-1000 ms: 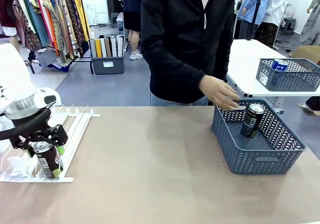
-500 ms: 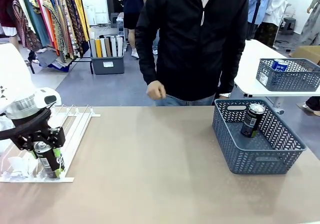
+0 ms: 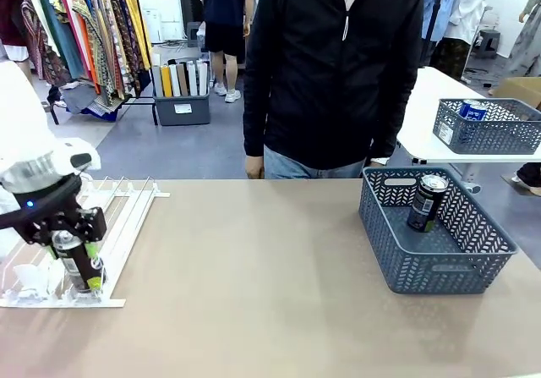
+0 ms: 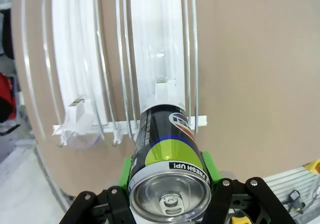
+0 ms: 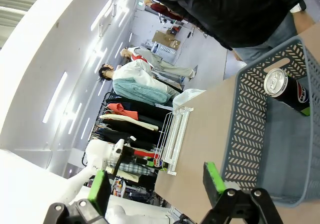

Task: Retrieve and store the cans from the dispenser.
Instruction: Pick up one can from the Automatic Can Dispenser and place it in the middle of the table.

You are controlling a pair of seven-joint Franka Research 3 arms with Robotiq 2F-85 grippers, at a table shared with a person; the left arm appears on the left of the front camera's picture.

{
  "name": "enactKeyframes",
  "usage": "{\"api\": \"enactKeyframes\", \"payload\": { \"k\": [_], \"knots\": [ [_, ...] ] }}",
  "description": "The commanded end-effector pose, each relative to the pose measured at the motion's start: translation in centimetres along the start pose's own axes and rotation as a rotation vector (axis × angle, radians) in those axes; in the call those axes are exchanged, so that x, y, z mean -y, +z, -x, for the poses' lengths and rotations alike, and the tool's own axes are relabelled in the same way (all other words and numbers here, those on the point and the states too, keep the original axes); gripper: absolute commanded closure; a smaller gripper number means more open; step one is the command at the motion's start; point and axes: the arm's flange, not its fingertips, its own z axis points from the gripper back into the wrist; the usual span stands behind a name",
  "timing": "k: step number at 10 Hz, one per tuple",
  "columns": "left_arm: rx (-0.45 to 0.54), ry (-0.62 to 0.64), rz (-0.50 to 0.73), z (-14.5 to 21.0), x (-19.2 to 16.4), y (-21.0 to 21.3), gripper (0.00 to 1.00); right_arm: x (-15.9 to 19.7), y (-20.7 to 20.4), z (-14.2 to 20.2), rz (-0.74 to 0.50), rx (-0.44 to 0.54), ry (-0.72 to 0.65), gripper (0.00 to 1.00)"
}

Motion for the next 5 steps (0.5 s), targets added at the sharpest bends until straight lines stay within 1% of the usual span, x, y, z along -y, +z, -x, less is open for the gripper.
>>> {"api": "enactKeyframes", "payload": {
  "k": [1,3,5],
  "knots": [
    [0.094,-0.068,0.004,1.3,0.0,6.9,1.00,-0.4,-0.2,-0.3,-0.017,0.014,0.004,0.00],
    [0.160,-0.107,0.008,3.2,-0.5,13.2,1.00,-0.4,-0.2,-0.3,-0.017,0.014,0.004,0.00],
    [0.229,-0.108,0.016,5.2,-1.1,16.7,1.00,-0.4,-0.2,-0.3,-0.017,0.014,0.004,0.00]
  ]
}}
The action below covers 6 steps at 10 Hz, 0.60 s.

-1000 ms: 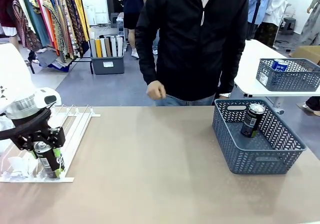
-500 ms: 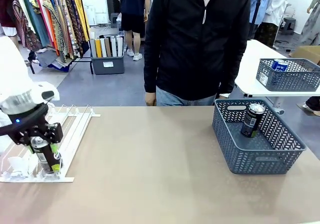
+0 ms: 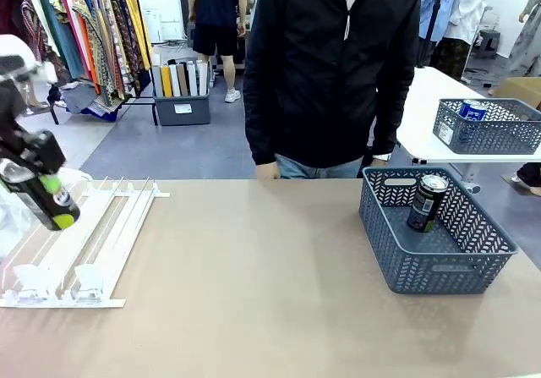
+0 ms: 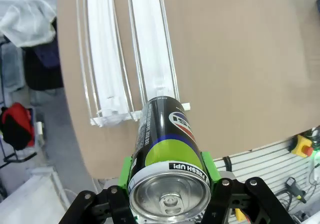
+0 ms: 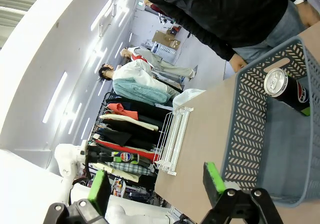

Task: Retrieve and store the cans from the dispenser.
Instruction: Pick up one can from the Automatic Can Dispenser and place it in the middle of the table.

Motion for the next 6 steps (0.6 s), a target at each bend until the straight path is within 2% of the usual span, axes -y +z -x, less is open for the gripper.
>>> {"api": "enactKeyframes", "payload": {
  "k": [1,2,3,6],
  "knots": [
    [0.061,0.012,0.018,0.5,-1.3,1.1,1.00,-0.4,-0.1,-0.3,-0.017,0.015,0.004,0.00],
    [0.055,0.036,0.066,0.8,-2.4,1.0,1.00,-0.4,-0.1,-0.3,-0.017,0.015,0.004,0.00],
    [0.033,0.008,0.007,0.5,-0.5,1.5,1.00,-0.4,-0.1,-0.3,-0.017,0.015,0.004,0.00],
    [0.033,0.008,0.007,0.5,-0.5,1.5,1.00,-0.4,-0.1,-0.3,-0.017,0.015,0.004,0.00]
  ]
}}
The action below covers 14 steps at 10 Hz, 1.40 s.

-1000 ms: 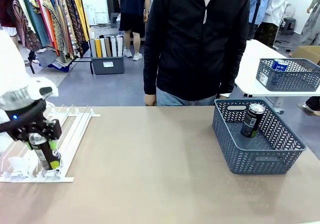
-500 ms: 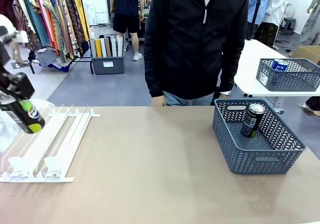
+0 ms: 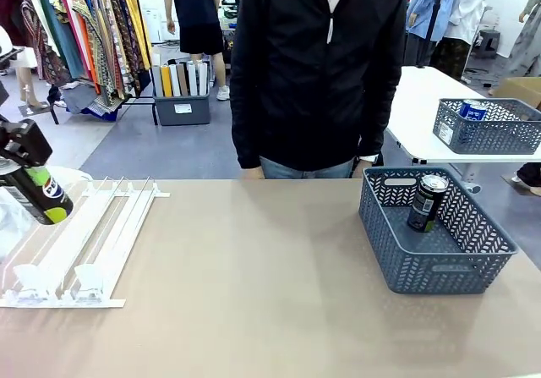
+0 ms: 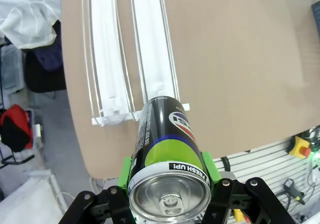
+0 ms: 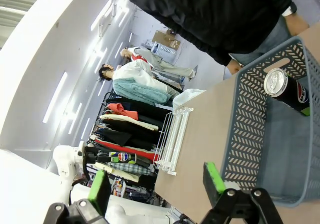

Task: Retrieve and store the cans from the dispenser.
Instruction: Pick up one can from the Automatic Can Dispenser and place it in the middle of the table.

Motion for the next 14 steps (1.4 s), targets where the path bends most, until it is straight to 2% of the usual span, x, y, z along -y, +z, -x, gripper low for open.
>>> {"api": "enactKeyframes", "payload": {
  "k": [1,3,5,7,8,10,12,14],
  "knots": [
    [0.005,0.005,0.003,0.1,-0.2,0.2,1.00,-0.4,-0.1,-0.3,-0.017,0.015,0.004,0.00],
    [0.047,-0.071,0.090,-1.8,4.1,-0.5,1.00,-0.4,-0.1,-0.3,-0.017,0.015,0.004,0.00],
    [0.030,-0.259,0.125,-5.2,12.1,-2.5,1.00,-0.4,-0.1,-0.3,-0.017,0.015,0.004,0.00],
    [-0.030,-0.363,0.142,-8.3,19.2,-6.4,1.00,-0.4,-0.1,-0.3,-0.017,0.015,0.004,0.00],
    [-0.036,-0.425,0.133,-9.6,24.1,-9.6,1.00,-0.4,-0.1,-0.3,-0.017,0.015,0.004,0.00],
    [-0.084,-0.591,0.128,-10.3,30.8,-15.2,1.00,-0.4,-0.1,-0.3,-0.017,0.015,0.004,0.00],
    [-0.155,-0.634,0.065,-10.6,33.6,-20.0,1.00,-0.4,-0.1,-0.3,-0.017,0.015,0.004,0.00],
    [-0.179,-0.619,0.050,-10.5,34.1,-22.1,1.00,-0.4,-0.1,-0.3,-0.017,0.015,0.004,0.00]
  ]
}}
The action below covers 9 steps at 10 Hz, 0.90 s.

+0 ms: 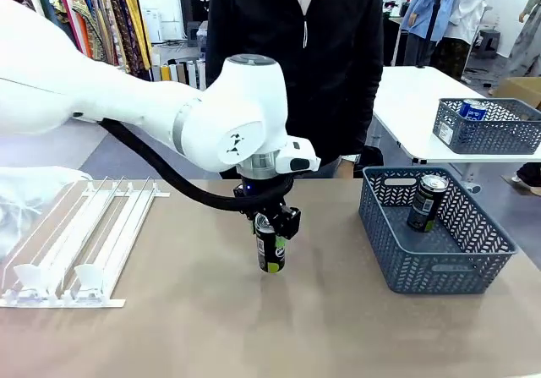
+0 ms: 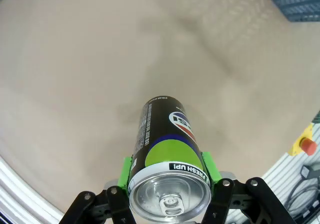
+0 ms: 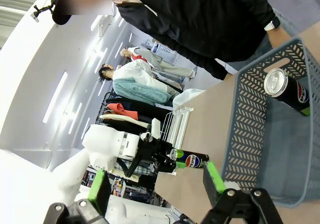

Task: Retrieve and store the cans from the dispenser.
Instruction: Pick up one can from the Automatic Can Dispenser and place it in the middle of the table.

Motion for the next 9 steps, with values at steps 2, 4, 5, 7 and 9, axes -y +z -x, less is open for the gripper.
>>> {"api": "enactKeyframes", "payload": {
  "k": [2,4,5,7,9],
  "knots": [
    [-0.024,0.045,-0.032,-0.6,-0.7,0.7,1.00,-0.4,-0.1,-0.3,-0.016,0.015,0.004,0.00],
    [-0.044,0.052,-0.026,-0.4,-0.7,0.1,1.00,-0.4,-0.1,-0.3,-0.016,0.015,0.004,0.00],
    [-0.047,0.054,-0.028,-0.5,-0.8,0.0,1.00,-0.4,-0.1,-0.3,-0.016,0.015,0.004,0.00],
    [-0.056,0.061,-0.026,-0.5,-0.9,0.0,0.82,-0.4,-0.1,-0.3,-0.016,0.015,0.004,0.00],
    [-0.056,0.063,-0.030,-0.5,-1.1,0.2,0.00,-0.4,-0.1,-0.3,-0.016,0.015,0.004,0.00]
  ]
}}
